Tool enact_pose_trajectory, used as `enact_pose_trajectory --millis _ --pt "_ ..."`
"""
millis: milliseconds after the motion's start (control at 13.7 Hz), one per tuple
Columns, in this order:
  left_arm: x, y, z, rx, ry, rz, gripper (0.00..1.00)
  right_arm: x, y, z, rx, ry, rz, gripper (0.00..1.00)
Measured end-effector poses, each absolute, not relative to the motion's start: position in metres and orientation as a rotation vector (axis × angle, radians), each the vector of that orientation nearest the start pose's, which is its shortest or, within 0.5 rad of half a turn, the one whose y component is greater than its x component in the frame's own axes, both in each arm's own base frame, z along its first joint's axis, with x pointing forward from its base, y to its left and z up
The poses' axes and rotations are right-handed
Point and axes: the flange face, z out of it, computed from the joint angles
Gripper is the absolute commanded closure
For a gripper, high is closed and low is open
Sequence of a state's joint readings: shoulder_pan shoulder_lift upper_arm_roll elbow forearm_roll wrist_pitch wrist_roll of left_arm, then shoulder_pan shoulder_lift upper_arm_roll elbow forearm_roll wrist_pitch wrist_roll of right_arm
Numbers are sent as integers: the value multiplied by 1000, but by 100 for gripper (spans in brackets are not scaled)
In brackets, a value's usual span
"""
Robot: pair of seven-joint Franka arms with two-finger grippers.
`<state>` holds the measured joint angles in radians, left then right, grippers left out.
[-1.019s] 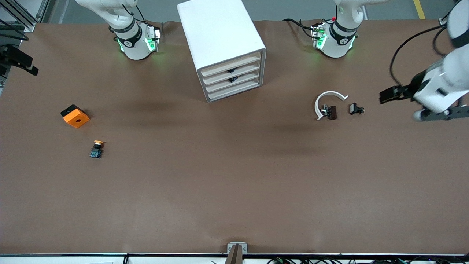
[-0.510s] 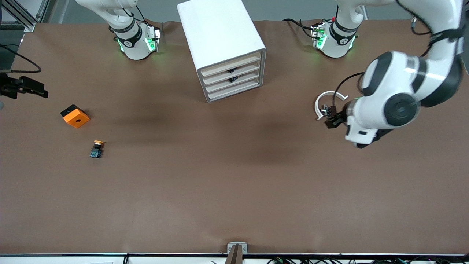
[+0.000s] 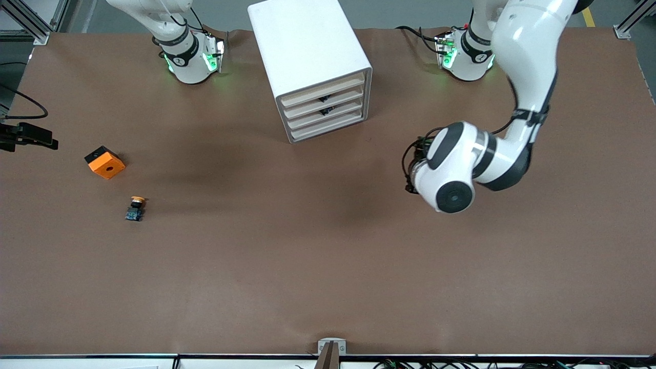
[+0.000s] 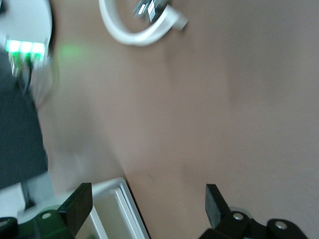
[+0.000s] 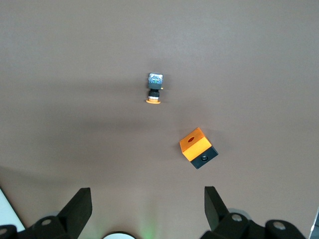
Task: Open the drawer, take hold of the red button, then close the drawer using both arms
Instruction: 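Reach the left gripper to the white cabinet drawer front and grasp it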
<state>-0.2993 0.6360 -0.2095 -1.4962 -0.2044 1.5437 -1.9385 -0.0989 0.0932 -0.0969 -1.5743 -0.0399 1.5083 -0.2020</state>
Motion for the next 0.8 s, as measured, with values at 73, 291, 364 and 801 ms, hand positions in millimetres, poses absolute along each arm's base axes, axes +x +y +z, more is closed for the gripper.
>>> enact_pose_trajectory --millis 73,291,364,801 --pt "549 -331 263 -1872 -1804 722 0 561 -110 566 -3148 81 261 0" --pt "528 -373 255 -1766 -1841 818 0 560 -88 564 -3131 303 310 0" --pt "525 -381 257 -1739 -1854 853 0 560 -83 564 -3126 348 319 0" --pt "500 -419 261 -1471 -1889 1120 20 564 -38 563 -2971 695 341 0"
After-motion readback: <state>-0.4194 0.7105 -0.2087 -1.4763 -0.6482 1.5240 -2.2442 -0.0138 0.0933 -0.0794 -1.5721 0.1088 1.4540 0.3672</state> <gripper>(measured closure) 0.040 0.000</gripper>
